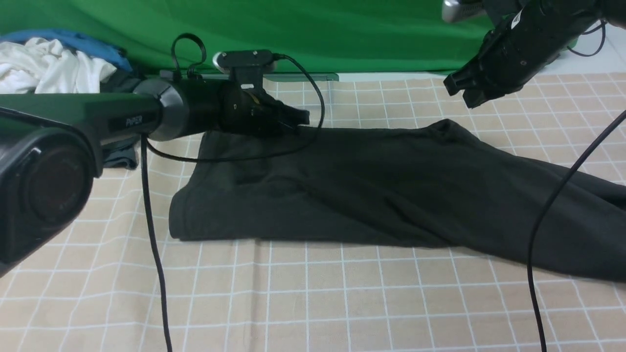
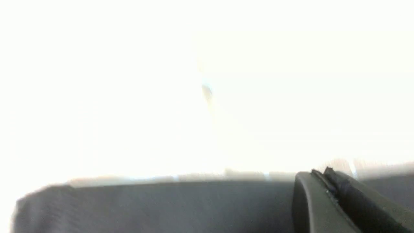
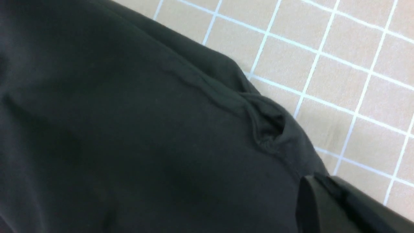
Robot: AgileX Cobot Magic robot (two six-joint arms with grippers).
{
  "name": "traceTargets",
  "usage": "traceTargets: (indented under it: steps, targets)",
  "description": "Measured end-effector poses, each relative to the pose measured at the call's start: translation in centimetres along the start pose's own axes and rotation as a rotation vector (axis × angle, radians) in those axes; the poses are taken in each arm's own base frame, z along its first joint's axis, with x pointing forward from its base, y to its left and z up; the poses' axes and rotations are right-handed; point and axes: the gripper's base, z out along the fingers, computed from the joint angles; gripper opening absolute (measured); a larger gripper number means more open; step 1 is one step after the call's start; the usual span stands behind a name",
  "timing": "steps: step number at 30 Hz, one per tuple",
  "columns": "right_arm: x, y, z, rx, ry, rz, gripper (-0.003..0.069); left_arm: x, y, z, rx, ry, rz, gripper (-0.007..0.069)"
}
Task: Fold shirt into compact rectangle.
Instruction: 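Pull the folded dark garment lengthwise by its ends to straighten it flat on the table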
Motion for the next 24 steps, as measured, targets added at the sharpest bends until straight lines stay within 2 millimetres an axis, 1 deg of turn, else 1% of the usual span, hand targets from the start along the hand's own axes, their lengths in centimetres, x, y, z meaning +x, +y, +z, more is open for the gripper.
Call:
traceTargets:
  steps: [3,6,8,9,10,11,13,14,16,17,18,19,20,21,22,24]
  targets:
    - [0.3,0.1,0.0,-0.008,0.038,-0.018,0.0038,-1.5,1.1,-0.9,-0.012,0.000,-0.061,0.0019]
    - [0.7,0.0,0.0,-0.014,0.080,-0.034,0.0038,-3.0,1.8,-2.9,-0.021,0.071,-0.072,0.0019]
    - [0.9,-0.2,-0.3,-0.014,0.099,-0.035,0.0038,-4.1,1.9,-5.0,-0.020,0.113,-0.042,0.0019]
    - [1.0,-0.5,-0.6,-0.013,0.105,-0.031,0.0038,-4.7,1.8,-6.4,-0.018,0.128,-0.014,0.0019]
    - [1.1,-0.5,-0.7,-0.012,0.108,-0.030,0.0038,-4.7,1.7,-6.6,-0.018,0.143,-0.010,0.0019]
    - [1.1,-0.7,-1.0,-0.010,0.111,-0.029,0.0038,-5.1,1.5,-7.9,-0.016,0.166,0.012,0.0019]
    - [1.5,-1.4,-2.3,-0.004,0.132,-0.011,0.0038,-5.9,1.1,-11.0,-0.016,0.192,0.056,0.0019]
    - [1.7,-1.8,-2.9,-0.003,0.149,-0.002,0.0038,-5.8,0.9,-12.1,-0.014,0.188,0.068,0.0019]
    - [2.2,-2.6,-3.6,0.002,0.188,0.017,0.0038,-5.1,0.6,-13.5,-0.012,0.190,0.080,0.0019]
    - [2.6,-3.3,-3.9,0.009,0.207,0.030,0.0038,-4.2,0.4,-14.1,-0.009,0.204,0.083,0.0019]
    - [3.0,-4.0,-4.0,0.017,0.220,0.047,0.0038,-3.1,0.3,-14.5,-0.003,0.229,0.078,0.0019]
    - [3.6,-4.8,-4.1,0.024,0.240,0.070,0.0043,-1.5,0.2,-14.7,0.005,0.272,0.063,0.0019]
    - [3.9,-5.3,-4.0,0.027,0.252,0.084,0.0050,-0.7,0.2,-14.7,0.009,0.297,0.051,0.0019]
    - [4.6,-6.2,-3.8,0.034,0.272,0.108,0.0069,1.3,0.3,-14.4,0.015,0.356,0.022,0.0019]
    - [5.0,-6.6,-3.5,0.035,0.287,0.121,0.0083,2.1,0.3,-14.2,0.016,0.377,0.012,0.0019]
    - [6.5,-8.2,-2.9,0.043,0.328,0.167,0.0152,4.4,0.7,-13.5,0.007,0.452,-0.004,0.0019]
